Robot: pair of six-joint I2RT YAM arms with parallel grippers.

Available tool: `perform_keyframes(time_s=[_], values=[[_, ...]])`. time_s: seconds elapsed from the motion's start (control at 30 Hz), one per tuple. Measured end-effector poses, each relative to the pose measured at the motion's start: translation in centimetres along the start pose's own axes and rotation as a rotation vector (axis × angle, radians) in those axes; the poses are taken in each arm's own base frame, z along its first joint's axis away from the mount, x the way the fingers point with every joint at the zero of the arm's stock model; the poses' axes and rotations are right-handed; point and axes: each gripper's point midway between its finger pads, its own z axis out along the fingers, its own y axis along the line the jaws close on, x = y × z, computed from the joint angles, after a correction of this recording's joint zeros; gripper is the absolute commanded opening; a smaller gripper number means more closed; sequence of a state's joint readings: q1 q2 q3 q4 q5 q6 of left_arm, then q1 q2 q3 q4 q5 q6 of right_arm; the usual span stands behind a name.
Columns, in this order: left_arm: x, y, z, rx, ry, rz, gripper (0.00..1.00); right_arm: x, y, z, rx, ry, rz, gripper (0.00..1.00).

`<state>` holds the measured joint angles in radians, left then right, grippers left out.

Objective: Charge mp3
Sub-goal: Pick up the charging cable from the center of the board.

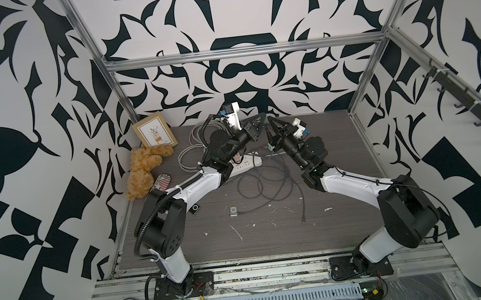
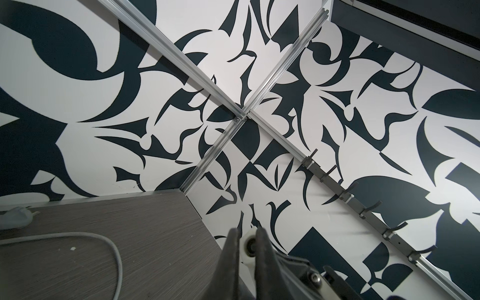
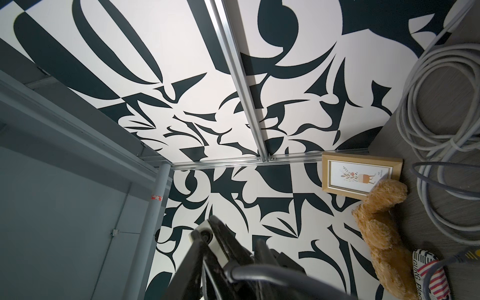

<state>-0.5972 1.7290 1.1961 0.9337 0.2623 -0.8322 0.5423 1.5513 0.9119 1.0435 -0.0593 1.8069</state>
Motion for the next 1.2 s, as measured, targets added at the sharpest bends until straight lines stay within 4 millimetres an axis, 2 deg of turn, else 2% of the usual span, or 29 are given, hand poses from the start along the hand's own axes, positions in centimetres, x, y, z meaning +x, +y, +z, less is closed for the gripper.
perform_keyframes(time_s=[0.1,0.2,0.27,0.33,0.4,0.43,0.53,0.57,0.7,0.8,0.97,1.1,1.2], values=[[0.2,-0.2,-0.1,0.011,0.001,0.002,0.0,-0.1,0.0,0.0,0.0,-0.002,0.0,0.32],[0.2,-0.8,-0.1,0.036,0.001,0.007,0.0,-0.2,0.0,0.0,0.0,-0.005,0.004,0.24],[0.2,-1.3,-0.1,0.057,-0.001,0.013,0.0,-0.3,0.0,0.0,0.003,-0.004,0.003,0.09],[0.3,-1.3,-0.2,0.063,-0.002,0.016,0.0,-0.2,0.2,0.1,-0.006,-0.002,0.004,0.0],[0.4,-1.3,-0.3,0.063,-0.005,0.017,0.0,-0.2,0.2,0.1,-0.002,0.005,0.012,0.0],[0.3,-1.3,-0.3,0.064,-0.005,0.016,0.03,-0.2,0.2,0.1,-0.001,0.005,0.013,0.0],[0.4,-1.3,-0.3,0.064,-0.001,0.003,0.48,-0.2,0.2,0.0,0.002,0.005,0.0,0.0],[0.5,-1.2,-0.3,0.062,0.005,-0.016,0.57,-0.4,0.2,0.0,0.006,0.003,-0.015,0.0],[0.9,0.1,-0.7,-0.019,0.068,-0.139,0.7,-1.1,0.5,-0.4,0.029,-0.01,-0.108,0.0],[0.3,0.8,-1.6,-0.105,0.106,-0.247,0.72,-1.9,2.2,-1.0,0.017,-0.03,-0.228,0.0],[-1.7,-0.9,-2.6,-0.182,0.132,-0.442,0.72,-1.7,4.9,-1.5,-0.041,-0.03,-0.431,0.0],[-1.3,-1.4,-3.2,-0.218,0.146,-0.572,0.72,-1.6,5.0,-1.3,-0.074,-0.025,-0.483,0.0],[-0.5,-1.1,-2.9,-0.254,0.172,-0.637,0.72,-1.4,4.1,-0.9,-0.072,-0.017,-0.49,0.0]])
